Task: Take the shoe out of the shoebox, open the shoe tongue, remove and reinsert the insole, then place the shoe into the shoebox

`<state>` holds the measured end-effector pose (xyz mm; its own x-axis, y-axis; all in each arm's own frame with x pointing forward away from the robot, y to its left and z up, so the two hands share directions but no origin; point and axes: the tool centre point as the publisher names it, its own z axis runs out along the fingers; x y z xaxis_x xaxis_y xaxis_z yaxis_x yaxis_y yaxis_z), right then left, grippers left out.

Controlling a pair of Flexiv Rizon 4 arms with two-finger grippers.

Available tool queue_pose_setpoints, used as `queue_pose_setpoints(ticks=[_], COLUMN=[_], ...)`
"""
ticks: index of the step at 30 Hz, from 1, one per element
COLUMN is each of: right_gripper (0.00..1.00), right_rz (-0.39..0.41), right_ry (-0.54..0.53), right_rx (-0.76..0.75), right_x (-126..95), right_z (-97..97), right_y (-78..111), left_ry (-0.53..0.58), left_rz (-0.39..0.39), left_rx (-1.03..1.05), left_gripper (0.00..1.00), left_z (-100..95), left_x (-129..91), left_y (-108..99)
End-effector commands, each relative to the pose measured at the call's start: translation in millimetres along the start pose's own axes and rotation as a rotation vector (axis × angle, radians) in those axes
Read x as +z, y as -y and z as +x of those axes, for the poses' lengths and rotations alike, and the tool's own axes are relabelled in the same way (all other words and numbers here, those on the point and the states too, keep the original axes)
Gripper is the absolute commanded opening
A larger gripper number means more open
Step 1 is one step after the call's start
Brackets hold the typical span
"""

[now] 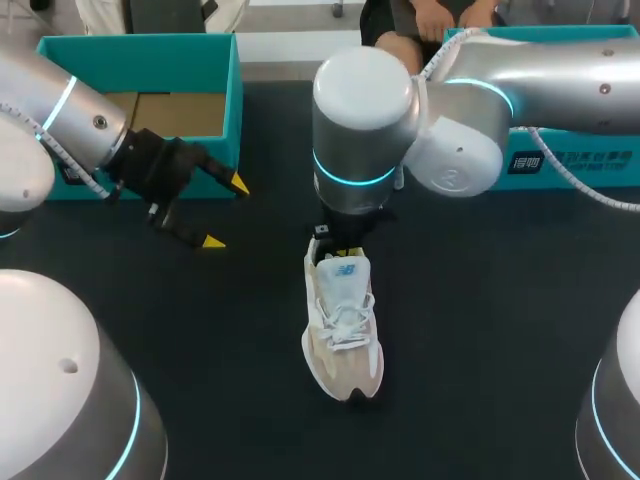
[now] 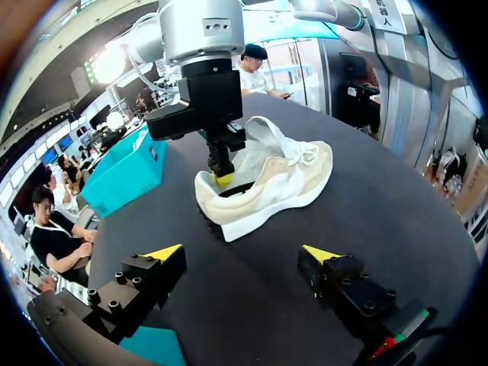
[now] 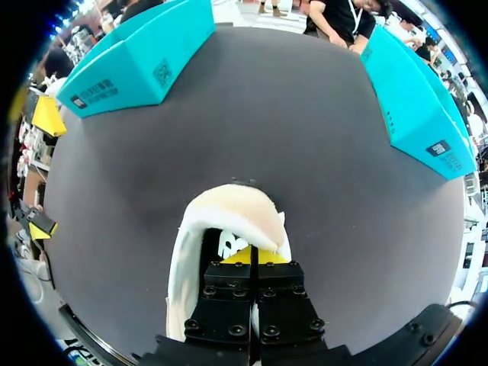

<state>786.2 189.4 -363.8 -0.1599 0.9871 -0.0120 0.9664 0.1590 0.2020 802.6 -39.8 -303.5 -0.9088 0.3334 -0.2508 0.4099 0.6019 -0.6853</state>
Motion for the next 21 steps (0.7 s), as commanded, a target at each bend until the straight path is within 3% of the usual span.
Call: queue_pose_setpoints(ticks=[1,8,15,21], right_gripper=[0.0,0.0,0.0,0.0], right_rz=[0.022,0.045,0.064,0.069], right_ry=[-0.028,-0.066,-0.097,-0.087], right_rx=[-0.006,0.002,-0.018,-0.034], right_x=[14.3,29.1,43.1,36.1], right_z=[-2.4,2.9,11.4,14.0], right_y=[-3.2,11.0,12.6,12.4], left_ry=[-0.001,-0.001,-0.001,-0.001], left_rz=[-0.004,-0.004,-0.004,-0.004], left_rx=[0.0,0.0,0.0,0.0], left_gripper=[1.0,1.0,1.0,1.0], left_z=[0.4,0.4,0.4,0.4], left_x=[-0.1,-0.1,-0.1,-0.1], left_y=[0.6,0.6,0.6,0.6])
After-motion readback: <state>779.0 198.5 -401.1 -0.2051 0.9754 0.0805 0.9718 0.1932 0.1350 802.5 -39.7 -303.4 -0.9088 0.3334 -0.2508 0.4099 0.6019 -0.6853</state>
